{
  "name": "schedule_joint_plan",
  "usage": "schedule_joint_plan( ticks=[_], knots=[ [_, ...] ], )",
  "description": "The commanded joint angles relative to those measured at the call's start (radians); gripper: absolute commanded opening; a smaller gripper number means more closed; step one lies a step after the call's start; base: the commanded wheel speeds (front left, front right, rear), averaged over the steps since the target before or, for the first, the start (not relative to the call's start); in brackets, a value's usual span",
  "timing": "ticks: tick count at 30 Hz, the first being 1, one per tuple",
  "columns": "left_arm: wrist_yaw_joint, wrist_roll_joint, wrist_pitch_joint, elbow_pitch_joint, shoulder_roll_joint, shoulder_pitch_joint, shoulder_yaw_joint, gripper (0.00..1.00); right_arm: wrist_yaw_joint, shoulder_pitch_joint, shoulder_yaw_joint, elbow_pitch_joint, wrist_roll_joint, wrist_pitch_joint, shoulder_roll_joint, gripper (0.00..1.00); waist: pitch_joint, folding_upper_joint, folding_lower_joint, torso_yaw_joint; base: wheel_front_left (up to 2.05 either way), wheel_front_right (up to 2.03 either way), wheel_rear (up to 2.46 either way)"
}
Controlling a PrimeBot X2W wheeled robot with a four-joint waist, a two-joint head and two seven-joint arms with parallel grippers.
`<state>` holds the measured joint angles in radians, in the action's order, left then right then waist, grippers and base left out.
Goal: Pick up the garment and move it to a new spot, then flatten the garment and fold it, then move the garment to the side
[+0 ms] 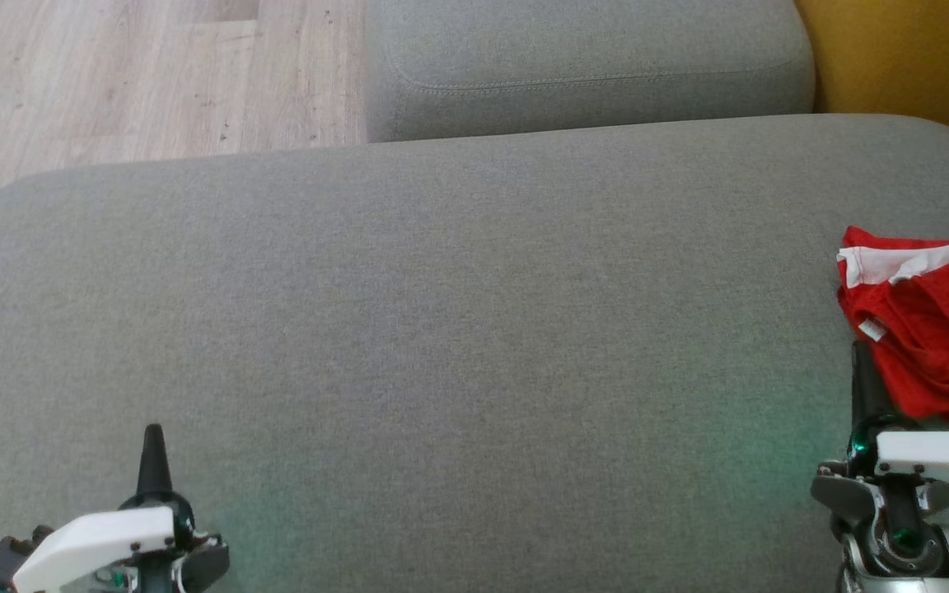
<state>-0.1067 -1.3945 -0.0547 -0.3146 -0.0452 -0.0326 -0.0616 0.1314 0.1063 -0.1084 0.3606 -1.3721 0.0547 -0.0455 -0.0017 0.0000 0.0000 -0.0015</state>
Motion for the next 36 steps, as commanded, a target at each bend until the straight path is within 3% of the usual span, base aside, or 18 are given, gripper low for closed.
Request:
schedule_joint_plan(
  ticks=[1,18,36],
  knots=[
    [-0.012,-0.025,-0.01,0.044,-0.004,-0.056,-0.032,0.0,-0.001,0.016,0.012,-0.048,-0.032,0.01,-0.005,0.0,0.0,0.0,0.0,0.0,0.0,0.0,0.0],
    [-0.024,-0.214,-0.058,0.069,-0.005,-0.075,-0.052,0.0,-0.001,0.002,-0.005,-0.116,-0.236,0.059,-0.005,0.0,0.005,0.0,0.0,0.002,0.0,0.0,0.0],
    [-0.024,-0.214,-0.058,0.069,-0.005,-0.075,-0.052,0.0,-0.001,0.002,-0.005,-0.116,-0.237,0.058,-0.005,0.0,0.005,0.0,0.0,0.002,0.0,0.0,0.0]
  ],
)
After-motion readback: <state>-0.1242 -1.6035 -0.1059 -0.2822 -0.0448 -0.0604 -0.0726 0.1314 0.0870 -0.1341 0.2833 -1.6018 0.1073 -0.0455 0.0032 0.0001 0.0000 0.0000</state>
